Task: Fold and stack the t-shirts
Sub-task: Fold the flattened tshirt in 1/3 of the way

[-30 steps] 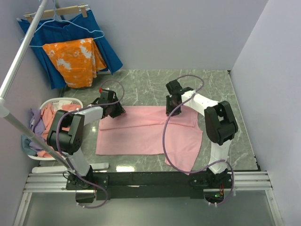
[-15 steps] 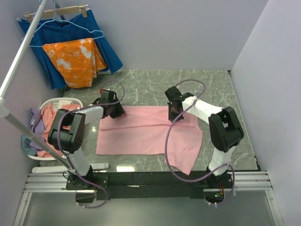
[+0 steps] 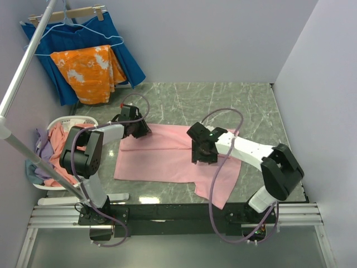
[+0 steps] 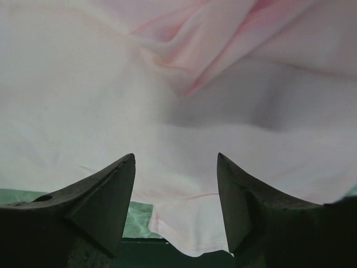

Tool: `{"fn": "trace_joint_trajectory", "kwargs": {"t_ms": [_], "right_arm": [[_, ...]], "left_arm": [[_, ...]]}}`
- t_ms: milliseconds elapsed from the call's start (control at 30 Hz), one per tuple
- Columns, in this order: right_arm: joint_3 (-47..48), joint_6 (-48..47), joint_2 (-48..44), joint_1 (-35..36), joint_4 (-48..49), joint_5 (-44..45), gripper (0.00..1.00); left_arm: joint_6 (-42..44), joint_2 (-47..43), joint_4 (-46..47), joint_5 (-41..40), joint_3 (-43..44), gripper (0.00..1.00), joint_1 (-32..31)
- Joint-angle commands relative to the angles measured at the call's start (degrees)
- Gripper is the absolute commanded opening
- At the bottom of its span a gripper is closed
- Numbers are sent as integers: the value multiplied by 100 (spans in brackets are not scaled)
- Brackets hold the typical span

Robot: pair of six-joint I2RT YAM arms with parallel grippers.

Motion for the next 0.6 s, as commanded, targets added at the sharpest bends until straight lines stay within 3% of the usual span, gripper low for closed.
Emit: {"fn": "trace_joint_trajectory", "kwargs": {"t_ms": [0,133,200,567], "right_arm": [[223,280,-800,-215,-312,1257,70],[189,-290,-714,-1494,196,874,69],[267,-458,-469,-1814,470,749,69],[812,-915,789,-2430,1226,591,67]], "left_arm": [[172,113,-215,-4,110,40,-13],[128,69,-162,14,58,40,-13],[128,25,-180,23,49,40,-13],[207,-98,-364,-136,22,40,-13]]}}
